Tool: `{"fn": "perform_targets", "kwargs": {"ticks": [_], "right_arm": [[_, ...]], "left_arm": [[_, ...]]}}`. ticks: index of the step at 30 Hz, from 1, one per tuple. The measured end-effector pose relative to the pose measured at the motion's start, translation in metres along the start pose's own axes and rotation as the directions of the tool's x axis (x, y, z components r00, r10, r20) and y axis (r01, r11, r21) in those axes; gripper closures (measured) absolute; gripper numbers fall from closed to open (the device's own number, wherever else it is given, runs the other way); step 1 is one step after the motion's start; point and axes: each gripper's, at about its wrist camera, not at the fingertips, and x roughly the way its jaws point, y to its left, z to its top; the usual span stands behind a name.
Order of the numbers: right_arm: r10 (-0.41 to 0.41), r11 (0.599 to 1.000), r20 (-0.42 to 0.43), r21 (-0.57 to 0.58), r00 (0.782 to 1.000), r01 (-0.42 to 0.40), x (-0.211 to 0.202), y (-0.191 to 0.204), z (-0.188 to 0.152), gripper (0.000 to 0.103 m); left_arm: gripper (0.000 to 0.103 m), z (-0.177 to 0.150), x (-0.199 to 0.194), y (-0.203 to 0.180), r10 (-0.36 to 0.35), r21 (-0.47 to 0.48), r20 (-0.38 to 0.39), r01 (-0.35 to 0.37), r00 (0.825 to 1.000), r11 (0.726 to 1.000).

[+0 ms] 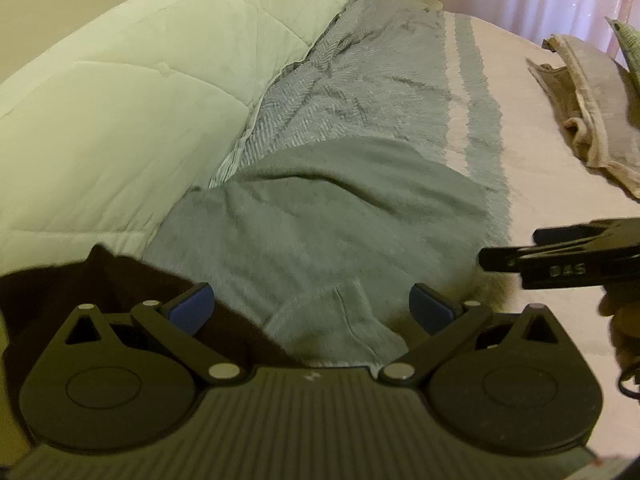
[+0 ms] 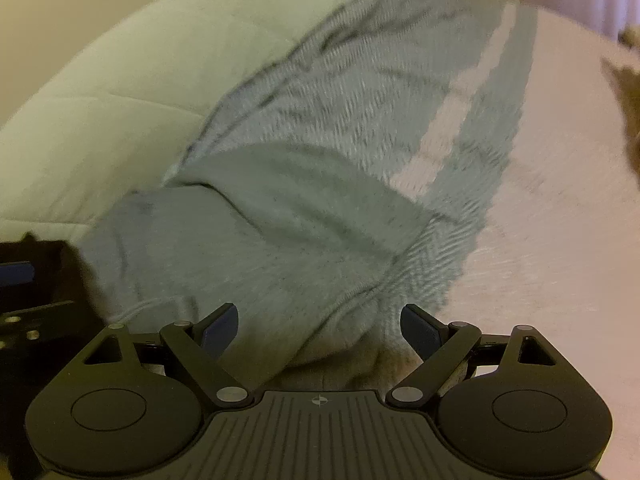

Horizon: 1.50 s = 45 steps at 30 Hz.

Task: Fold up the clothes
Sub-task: 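Move both tools toward the grey-green garment on the bed, then grasp the grey-green garment edge with the right gripper and lift it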

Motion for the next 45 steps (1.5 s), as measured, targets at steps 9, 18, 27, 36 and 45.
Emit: {"fn": "perform_targets", "kwargs": {"ticks": [9, 18, 27, 36, 45], "right_arm": [[0.031, 0.999, -0.033, 0.026, 0.999, -0.03, 0.067, -0.008, 0.0, 0.078], [-0.003, 0.999, 0.147, -0.05, 0.989, 0.01, -0.048, 0.006, 0.018, 0.097], [-0.224, 0.962, 0.216, 0.205, 0.95, 0.18, -0.242, -0.105, -0.043, 0.097], [-0.526, 0.747, 0.092, 0.524, 0.845, 0.409, -0.444, -0.231, -0.242, 0.097], [-0.462, 0.656, 0.014, 0.678, 0.887, 0.331, -0.531, -0.331, -0.417, 0.091]], "left_arm": [[0.001, -0.003, 0.028, 0.01, 0.026, 0.054, 0.0, -0.026, 1.0, 0.998], [0.001, -0.002, -0.007, -0.001, -0.017, 0.021, 0.015, 0.016, 1.0, 1.0], [0.001, -0.01, -0.09, -0.084, -0.159, 0.113, 0.085, 0.149, 0.984, 0.982], [0.001, -0.082, -0.162, -0.231, -0.367, 0.31, 0.03, 0.341, 0.93, 0.887], [0.002, -0.177, -0.214, -0.401, -0.444, 0.466, -0.1, 0.436, 0.89, 0.77]]}}
